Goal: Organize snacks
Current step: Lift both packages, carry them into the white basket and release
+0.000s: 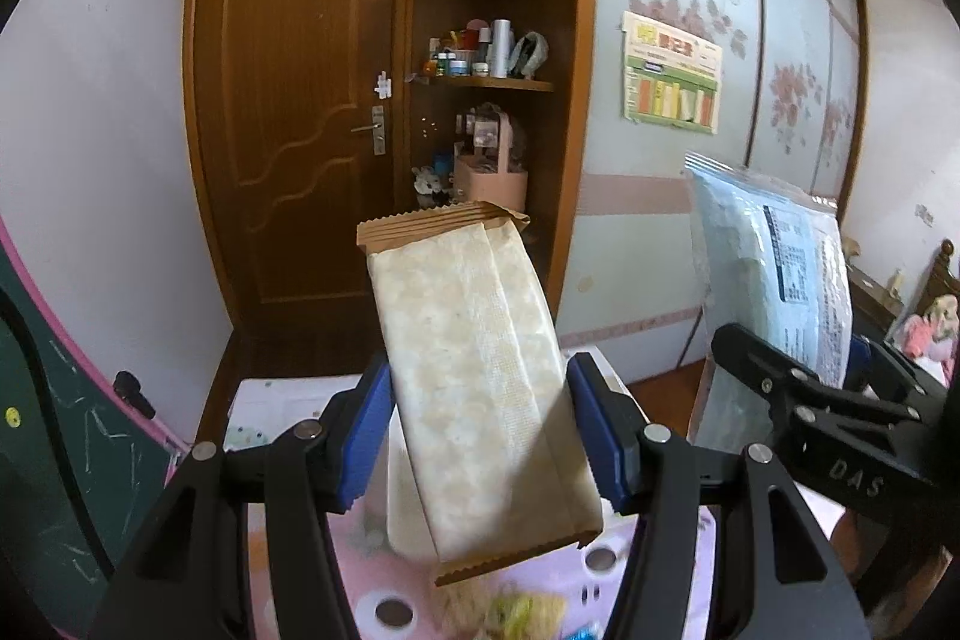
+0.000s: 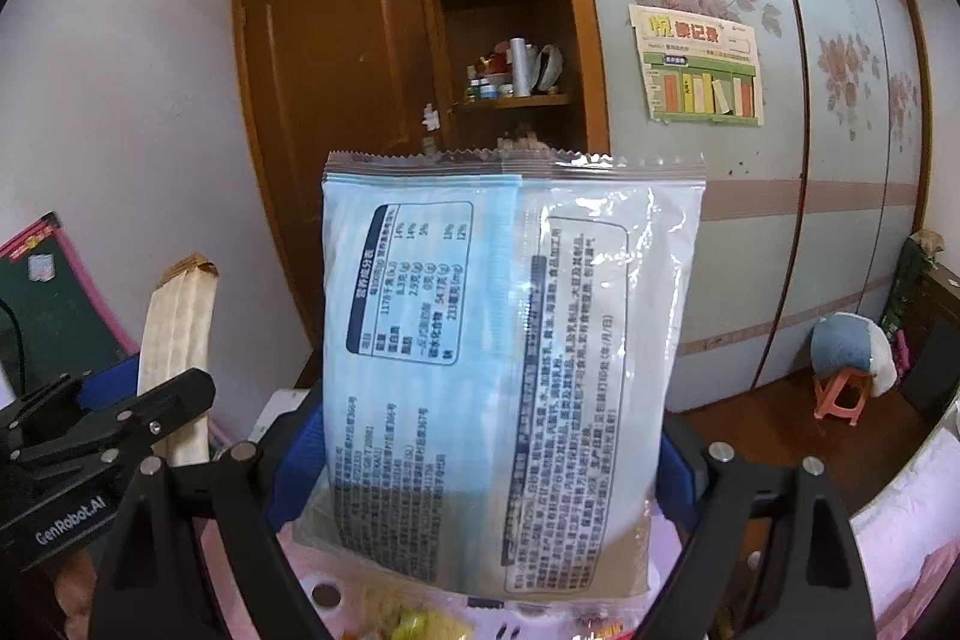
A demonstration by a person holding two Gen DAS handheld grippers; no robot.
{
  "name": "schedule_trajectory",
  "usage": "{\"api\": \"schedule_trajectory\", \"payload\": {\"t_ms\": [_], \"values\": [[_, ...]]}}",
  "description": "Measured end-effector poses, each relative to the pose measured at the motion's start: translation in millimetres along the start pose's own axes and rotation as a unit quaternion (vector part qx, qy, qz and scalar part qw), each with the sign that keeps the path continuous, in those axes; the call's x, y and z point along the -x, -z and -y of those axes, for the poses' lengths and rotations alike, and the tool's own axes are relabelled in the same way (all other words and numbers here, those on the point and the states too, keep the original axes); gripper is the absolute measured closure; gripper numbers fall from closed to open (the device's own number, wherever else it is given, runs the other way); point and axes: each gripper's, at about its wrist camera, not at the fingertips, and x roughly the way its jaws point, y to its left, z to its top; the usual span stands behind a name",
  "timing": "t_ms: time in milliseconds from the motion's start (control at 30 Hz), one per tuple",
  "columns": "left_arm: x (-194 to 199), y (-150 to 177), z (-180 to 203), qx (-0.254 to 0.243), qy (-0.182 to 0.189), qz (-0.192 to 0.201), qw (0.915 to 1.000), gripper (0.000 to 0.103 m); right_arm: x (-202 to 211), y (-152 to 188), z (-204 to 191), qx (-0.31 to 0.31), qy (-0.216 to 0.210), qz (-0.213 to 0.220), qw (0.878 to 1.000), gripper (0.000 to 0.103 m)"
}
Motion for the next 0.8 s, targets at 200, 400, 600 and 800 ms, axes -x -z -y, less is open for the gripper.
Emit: {"api": "schedule_trajectory", "payload": {"t_ms": [200,400,600,800], "values": [[-79.3,-11.1,-4.1,-0.007,-0.020,-0.023,0.9995,0.046,-59.5,-11.4,-5.8,0.001,0.014,-0.019,1.000,0.013],[-159.6,13.4,-15.8,-0.006,-0.030,-0.093,0.9952,0.046,-130.2,3.9,-8.3,0.020,0.040,-0.070,0.997,0.012],[-215.7,49.9,-32.4,-0.003,-0.015,-0.149,0.9887,0.034,-193.2,44.0,-9.9,0.040,0.051,-0.141,0.988,0.010],[-223.3,72.5,-67.2,0.079,-0.003,-0.147,0.9860,0.004,-222.1,86.2,-14.9,0.053,0.029,-0.192,0.979,0.008]]}}
